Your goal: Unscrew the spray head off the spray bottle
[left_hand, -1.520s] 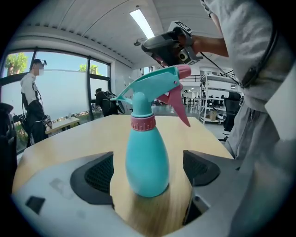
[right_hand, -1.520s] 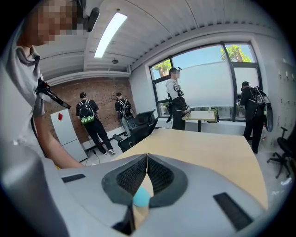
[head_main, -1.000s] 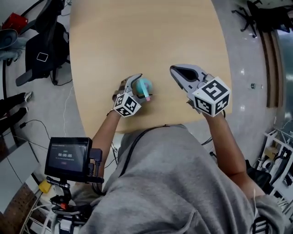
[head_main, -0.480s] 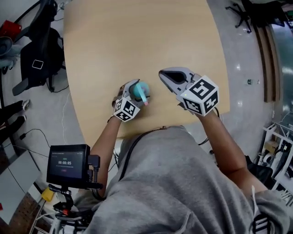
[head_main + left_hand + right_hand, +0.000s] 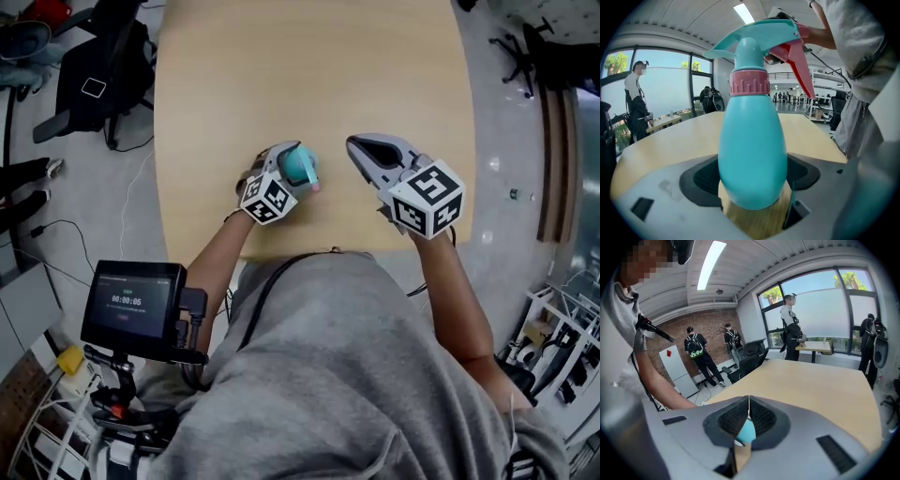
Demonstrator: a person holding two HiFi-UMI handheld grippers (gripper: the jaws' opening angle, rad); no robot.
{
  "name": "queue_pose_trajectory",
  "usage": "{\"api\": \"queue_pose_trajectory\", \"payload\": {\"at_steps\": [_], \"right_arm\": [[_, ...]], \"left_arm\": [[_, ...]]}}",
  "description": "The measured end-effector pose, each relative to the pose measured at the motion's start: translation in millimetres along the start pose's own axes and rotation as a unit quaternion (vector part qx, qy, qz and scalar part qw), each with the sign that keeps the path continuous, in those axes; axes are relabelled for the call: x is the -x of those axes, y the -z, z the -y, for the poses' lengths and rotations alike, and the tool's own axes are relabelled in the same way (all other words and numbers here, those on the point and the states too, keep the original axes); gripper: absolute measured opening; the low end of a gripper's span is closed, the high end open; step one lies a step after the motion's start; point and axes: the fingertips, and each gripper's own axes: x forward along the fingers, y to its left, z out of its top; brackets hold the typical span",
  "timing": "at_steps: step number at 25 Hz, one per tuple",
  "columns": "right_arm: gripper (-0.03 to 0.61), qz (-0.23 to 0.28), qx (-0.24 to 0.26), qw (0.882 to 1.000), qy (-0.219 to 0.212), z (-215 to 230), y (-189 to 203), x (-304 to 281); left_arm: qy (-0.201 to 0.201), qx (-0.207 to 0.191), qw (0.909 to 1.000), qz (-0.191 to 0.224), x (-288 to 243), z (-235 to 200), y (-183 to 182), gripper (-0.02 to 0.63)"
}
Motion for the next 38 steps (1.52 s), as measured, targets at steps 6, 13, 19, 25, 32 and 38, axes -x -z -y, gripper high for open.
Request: {"api": "queue_pose_trajectory", "payload": {"at_steps": [6, 13, 19, 25, 32, 38], "right_arm": [[0.042, -0.001, 0.009, 0.999, -0.043, -38, -9, -10], [0.224, -0.08, 0.068, 0.994, -0.011, -58, 3, -27], [0.224, -0.142, 0.091, 0.986, -0.013, -88, 12, -37], [0.208, -0.175, 0.134, 0.975, 0.037, -91, 19, -43], [0.156, -0.163, 0.132, 0.978, 0.014, -92, 8, -57], [0.152, -0.159, 0.192, 0.967, -0.045, -100, 1, -41]], "left_arm": [[-0.048, -0.002, 0.9959, -0.076, 22, -19, 6, 0.399], [-0.078, -0.034, 0.9899, -0.113, 54, -24, -19, 0.399], [-0.106, -0.076, 0.9829, -0.129, 88, -22, -37, 0.399], [-0.121, -0.127, 0.9765, -0.126, 107, -20, -60, 0.397], [-0.084, -0.135, 0.9832, -0.09, 115, -32, -59, 0.396], [-0.007, -0.098, 0.9949, -0.025, 129, -15, -77, 0.387]]}}
